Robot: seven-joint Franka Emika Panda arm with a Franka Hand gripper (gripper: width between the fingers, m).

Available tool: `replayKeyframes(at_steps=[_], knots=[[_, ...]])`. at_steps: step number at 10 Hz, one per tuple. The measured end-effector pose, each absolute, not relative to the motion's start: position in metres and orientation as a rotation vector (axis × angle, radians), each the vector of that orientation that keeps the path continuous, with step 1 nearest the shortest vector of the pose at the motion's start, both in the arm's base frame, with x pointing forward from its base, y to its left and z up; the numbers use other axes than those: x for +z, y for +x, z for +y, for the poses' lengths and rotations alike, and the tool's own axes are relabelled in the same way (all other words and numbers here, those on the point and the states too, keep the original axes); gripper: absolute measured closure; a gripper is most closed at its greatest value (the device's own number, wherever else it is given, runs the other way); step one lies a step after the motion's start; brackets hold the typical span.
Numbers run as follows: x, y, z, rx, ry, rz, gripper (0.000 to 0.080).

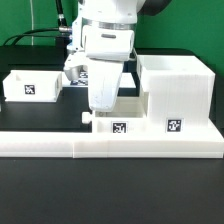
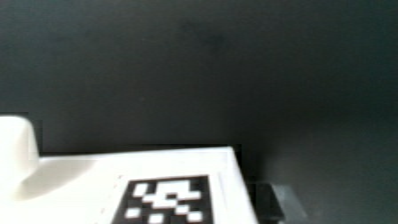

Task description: Assemble drawer

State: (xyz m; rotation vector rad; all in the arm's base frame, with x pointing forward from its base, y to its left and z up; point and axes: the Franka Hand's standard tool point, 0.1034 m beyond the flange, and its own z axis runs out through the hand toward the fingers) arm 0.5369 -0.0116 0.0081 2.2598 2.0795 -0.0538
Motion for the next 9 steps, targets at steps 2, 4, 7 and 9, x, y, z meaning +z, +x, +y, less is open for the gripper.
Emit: replayKeyframes(at_steps=[2, 4, 7, 9], knots=[[0.0081, 0.5369, -0.0122, -0.054, 2.261, 2.078, 0.0722], [0.0076, 0.5379, -0.0103, -0.052, 2.266, 2.073, 0.0722], [0.0073, 0.5418, -0.0072, 0.001, 2.261, 2.049, 0.0722], [0.0062, 0.5399, -0.0076, -0.008, 2.266, 2.051, 0.0722]])
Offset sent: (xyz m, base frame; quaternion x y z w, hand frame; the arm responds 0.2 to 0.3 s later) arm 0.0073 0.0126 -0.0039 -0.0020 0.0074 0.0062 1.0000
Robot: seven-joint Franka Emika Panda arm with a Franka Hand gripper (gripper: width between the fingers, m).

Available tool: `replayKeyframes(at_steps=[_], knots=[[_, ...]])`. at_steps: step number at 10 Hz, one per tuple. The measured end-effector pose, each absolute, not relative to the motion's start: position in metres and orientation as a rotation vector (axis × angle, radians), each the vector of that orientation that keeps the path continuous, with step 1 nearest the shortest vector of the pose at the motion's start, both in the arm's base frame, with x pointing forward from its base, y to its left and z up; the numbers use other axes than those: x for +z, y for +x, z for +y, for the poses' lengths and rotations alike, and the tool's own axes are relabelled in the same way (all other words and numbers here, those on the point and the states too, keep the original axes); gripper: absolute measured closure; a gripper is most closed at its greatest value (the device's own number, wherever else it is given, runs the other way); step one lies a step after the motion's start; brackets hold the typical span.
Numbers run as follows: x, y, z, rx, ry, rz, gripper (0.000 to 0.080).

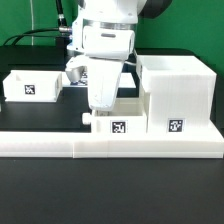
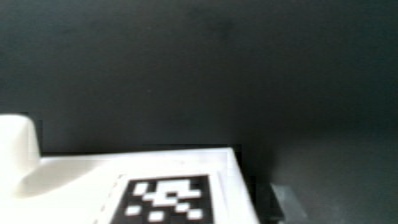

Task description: Assemble drawer

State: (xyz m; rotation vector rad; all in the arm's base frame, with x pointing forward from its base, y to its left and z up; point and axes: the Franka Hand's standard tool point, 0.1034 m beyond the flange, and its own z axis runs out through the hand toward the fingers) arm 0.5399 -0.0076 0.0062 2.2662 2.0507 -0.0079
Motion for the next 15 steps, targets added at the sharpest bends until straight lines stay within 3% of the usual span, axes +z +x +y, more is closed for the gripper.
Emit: replayKeyframes(at_steps=[15], knots=[[0.0058, 0.5376, 0.0052, -0.105, 2.326, 2.024, 0.0722]])
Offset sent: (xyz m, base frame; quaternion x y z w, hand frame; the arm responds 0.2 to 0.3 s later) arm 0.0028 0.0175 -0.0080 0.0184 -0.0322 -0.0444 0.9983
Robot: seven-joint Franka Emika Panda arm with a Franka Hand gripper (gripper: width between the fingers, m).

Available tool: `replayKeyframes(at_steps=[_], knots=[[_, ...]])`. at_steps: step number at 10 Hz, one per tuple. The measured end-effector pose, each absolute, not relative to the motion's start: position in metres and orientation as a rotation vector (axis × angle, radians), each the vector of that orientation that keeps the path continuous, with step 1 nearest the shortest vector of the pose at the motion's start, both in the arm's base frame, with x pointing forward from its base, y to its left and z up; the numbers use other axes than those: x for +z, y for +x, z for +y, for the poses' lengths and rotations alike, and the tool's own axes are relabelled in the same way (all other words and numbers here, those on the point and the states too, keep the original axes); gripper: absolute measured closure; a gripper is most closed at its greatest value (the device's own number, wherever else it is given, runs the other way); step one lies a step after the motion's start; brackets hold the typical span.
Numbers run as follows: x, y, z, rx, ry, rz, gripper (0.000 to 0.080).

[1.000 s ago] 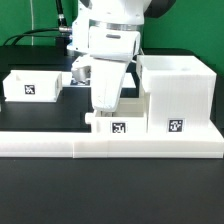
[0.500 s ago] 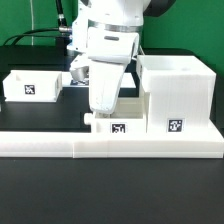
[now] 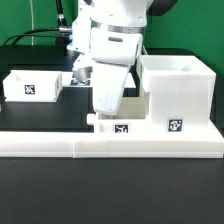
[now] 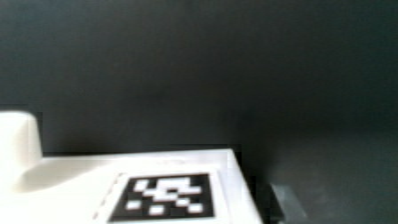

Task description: Assemble drawer

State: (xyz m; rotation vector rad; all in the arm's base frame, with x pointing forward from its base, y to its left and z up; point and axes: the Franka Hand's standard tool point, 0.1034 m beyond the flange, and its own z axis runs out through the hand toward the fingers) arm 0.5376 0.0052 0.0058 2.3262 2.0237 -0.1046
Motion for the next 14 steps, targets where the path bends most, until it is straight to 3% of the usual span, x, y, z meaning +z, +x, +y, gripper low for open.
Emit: replayKeyframes(at_steps=[12, 13, 14], knots=[[0.006, 0.541, -0.003, -0.155, 2.284, 2.044, 0.0722], [0.006, 0.541, -0.003, -0.156, 2.285, 2.044, 0.0642], [0.006, 0.541, -0.003, -0.156, 2.285, 2.043, 0.0642]])
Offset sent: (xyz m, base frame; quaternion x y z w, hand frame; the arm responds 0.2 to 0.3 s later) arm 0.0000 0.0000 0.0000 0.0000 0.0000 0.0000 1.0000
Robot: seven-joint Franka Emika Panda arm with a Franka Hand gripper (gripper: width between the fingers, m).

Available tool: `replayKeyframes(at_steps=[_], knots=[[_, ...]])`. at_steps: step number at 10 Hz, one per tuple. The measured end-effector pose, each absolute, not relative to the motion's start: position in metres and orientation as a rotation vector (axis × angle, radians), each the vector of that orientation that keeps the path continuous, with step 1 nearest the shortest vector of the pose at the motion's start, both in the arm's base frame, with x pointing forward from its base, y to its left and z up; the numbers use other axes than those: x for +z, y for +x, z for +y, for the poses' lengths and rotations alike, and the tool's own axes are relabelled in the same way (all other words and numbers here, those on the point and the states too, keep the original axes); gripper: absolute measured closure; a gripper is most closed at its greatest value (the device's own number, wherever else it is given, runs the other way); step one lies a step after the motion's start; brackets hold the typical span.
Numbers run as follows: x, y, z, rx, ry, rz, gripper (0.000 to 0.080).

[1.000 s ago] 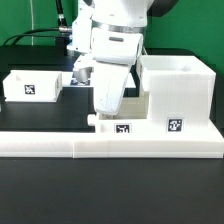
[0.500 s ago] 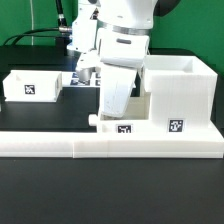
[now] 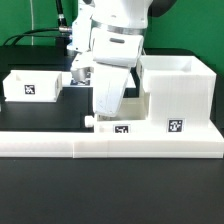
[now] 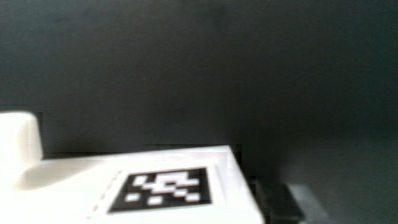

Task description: Assemble drawer

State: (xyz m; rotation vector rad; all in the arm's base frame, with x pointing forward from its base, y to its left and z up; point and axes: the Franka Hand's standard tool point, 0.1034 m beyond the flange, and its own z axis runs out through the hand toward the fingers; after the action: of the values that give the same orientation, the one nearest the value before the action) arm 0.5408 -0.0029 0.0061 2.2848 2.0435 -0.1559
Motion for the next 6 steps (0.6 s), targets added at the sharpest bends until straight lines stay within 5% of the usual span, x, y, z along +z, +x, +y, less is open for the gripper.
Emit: replayKeyframes(at_steps=[1, 2, 3, 4, 6], knots=[[0.0061, 0.5408, -0.0029, -0.156, 2.285, 2.043, 0.0458], [0.0062, 0.5407, -0.0025, -0.16, 2.285, 2.045, 0.0458], [0.0075, 0.5427, -0.0023, -0.156, 2.287, 2.04, 0.0276], [0.0081, 0.5434, -0.0019, -0.153, 2.287, 2.039, 0.0189], [0.0159, 0.5442, -0.0021, -0.161, 2.294, 2.03, 0.0158]])
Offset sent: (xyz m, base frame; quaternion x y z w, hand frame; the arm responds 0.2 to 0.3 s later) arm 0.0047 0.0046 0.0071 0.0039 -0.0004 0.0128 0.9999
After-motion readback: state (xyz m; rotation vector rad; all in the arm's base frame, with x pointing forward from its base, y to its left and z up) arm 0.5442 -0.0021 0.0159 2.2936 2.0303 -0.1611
